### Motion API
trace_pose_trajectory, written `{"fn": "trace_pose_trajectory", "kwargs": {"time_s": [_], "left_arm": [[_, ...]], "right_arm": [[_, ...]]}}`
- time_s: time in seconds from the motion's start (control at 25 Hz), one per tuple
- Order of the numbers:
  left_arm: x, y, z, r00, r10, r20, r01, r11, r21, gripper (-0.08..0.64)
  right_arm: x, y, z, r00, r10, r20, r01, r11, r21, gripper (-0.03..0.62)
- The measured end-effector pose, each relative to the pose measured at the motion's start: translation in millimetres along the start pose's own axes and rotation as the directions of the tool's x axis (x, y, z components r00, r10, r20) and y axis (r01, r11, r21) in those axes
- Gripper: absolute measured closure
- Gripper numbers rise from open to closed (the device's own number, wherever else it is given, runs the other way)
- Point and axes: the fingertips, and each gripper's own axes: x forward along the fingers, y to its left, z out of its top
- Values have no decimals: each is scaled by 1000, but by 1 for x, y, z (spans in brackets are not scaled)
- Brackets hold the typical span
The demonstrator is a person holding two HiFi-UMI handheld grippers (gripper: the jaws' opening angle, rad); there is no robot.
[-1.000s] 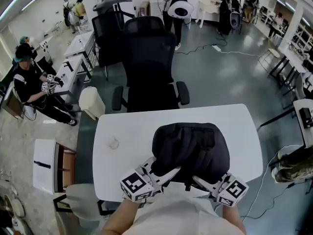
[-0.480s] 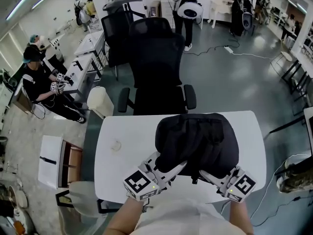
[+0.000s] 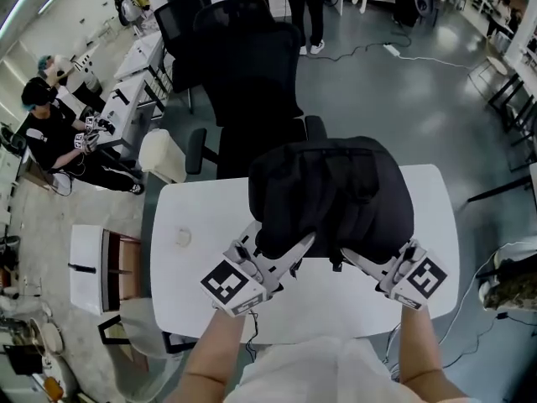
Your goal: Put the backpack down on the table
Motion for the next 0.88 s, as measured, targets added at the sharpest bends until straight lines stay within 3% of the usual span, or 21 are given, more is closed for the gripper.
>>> {"fn": "trace_pose_trajectory", "kwargs": {"time_s": [0.56, 0.88], "left_arm": [[78, 47, -85, 997, 48, -56, -51, 997, -57, 434], [93, 67, -122, 988, 123, -97, -129, 989, -66, 434]], "right_arm": [[4, -80, -90, 994, -84, -63, 86, 996, 31, 388], [14, -99, -128, 987, -130, -99, 136, 989, 62, 388]]}}
